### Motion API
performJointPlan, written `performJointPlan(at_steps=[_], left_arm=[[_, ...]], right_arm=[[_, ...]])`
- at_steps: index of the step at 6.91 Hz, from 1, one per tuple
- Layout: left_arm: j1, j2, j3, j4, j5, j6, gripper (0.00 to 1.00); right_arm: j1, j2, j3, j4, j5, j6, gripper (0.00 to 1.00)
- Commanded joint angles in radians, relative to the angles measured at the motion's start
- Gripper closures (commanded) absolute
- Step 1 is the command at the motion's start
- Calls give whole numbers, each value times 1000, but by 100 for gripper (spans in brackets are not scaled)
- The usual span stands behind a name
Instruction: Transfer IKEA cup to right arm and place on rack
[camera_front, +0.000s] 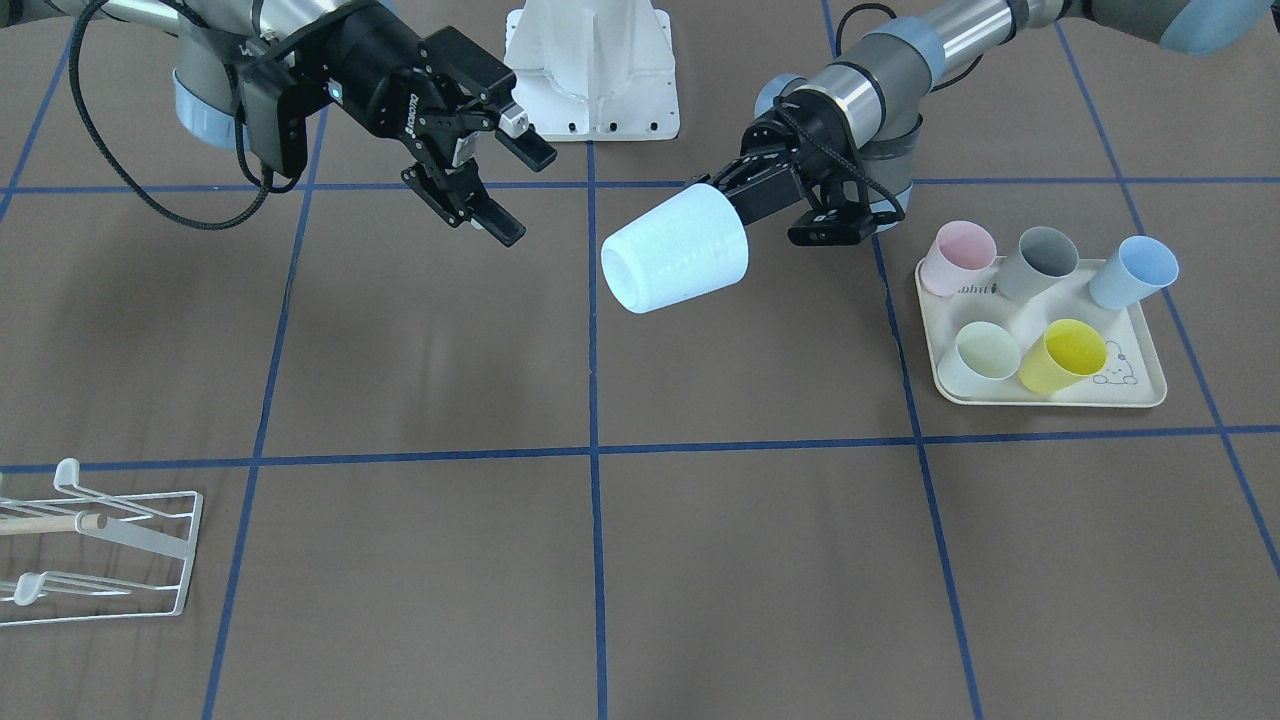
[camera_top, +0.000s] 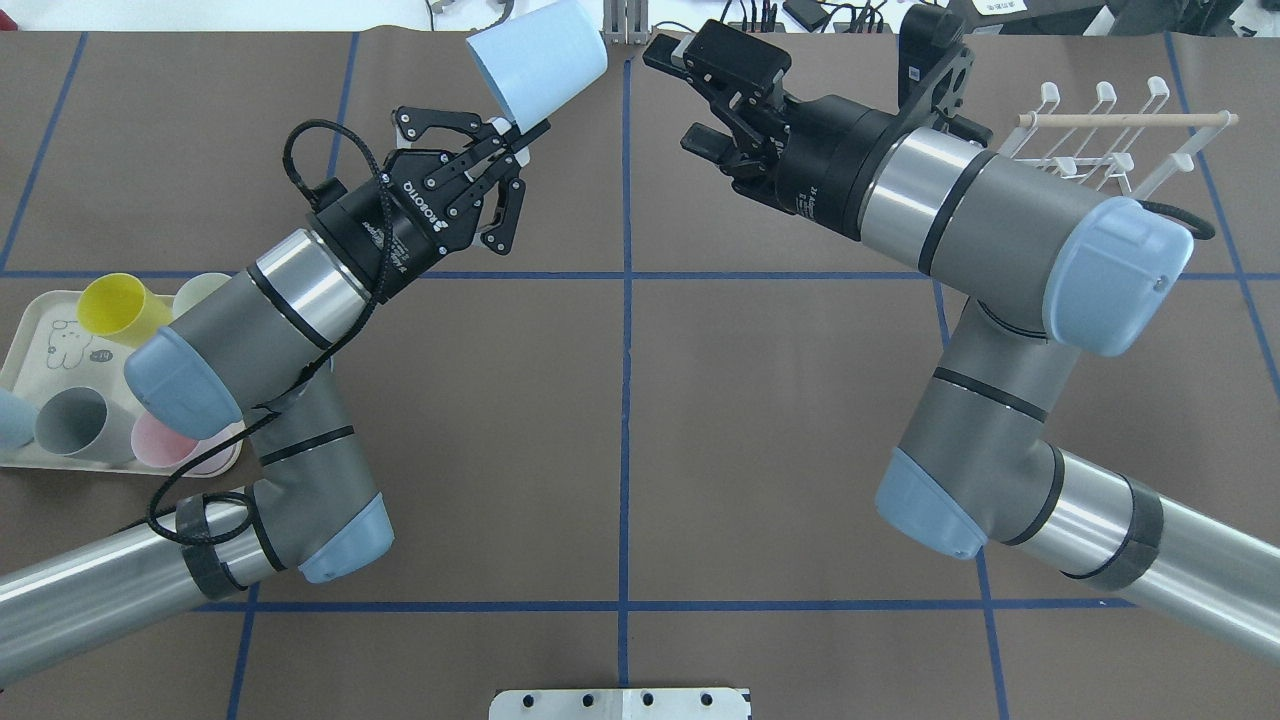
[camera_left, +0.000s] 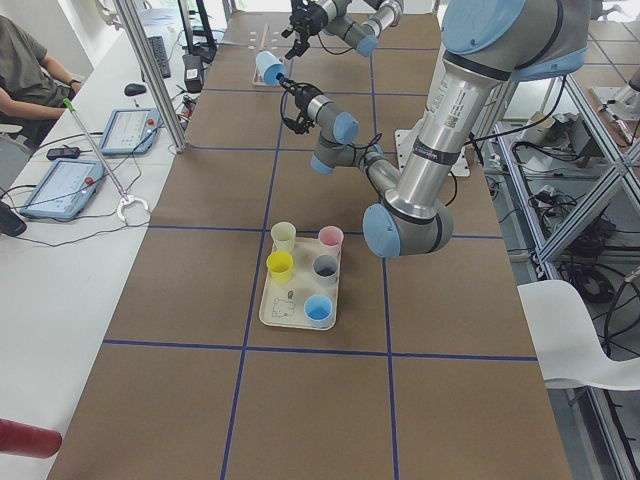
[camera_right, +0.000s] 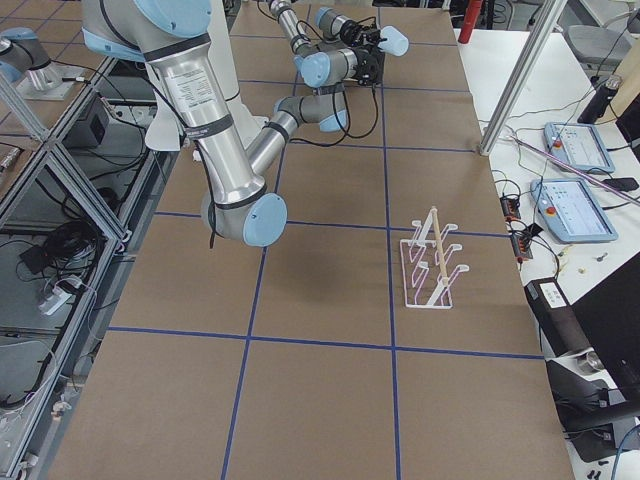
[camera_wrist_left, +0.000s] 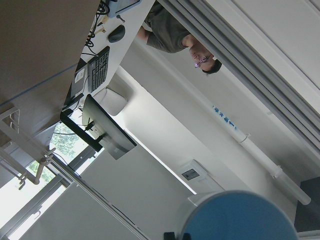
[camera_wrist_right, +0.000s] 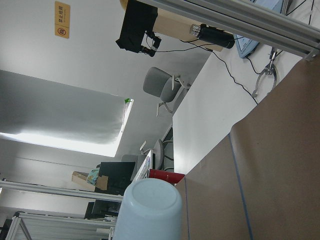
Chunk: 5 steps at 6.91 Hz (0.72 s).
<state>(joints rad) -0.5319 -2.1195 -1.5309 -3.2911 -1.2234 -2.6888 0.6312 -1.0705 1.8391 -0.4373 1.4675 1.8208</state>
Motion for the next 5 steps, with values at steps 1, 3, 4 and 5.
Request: performJointPlan(at_steps=[1,3,4,5], left_arm=[[47,-33,11,4,2,10,100],[81,-53,12,5,16,58,100],[102,-56,17,5,37,58,100],[108,-71,17,5,44,60,100]], right_arm=[[-5,0,-17,0,-1,0,1],[-16,1,-17,2,-9,0,1],[-21,1,-18,5,-9,0,1],[-24,0,-18,18,-9,5,1]])
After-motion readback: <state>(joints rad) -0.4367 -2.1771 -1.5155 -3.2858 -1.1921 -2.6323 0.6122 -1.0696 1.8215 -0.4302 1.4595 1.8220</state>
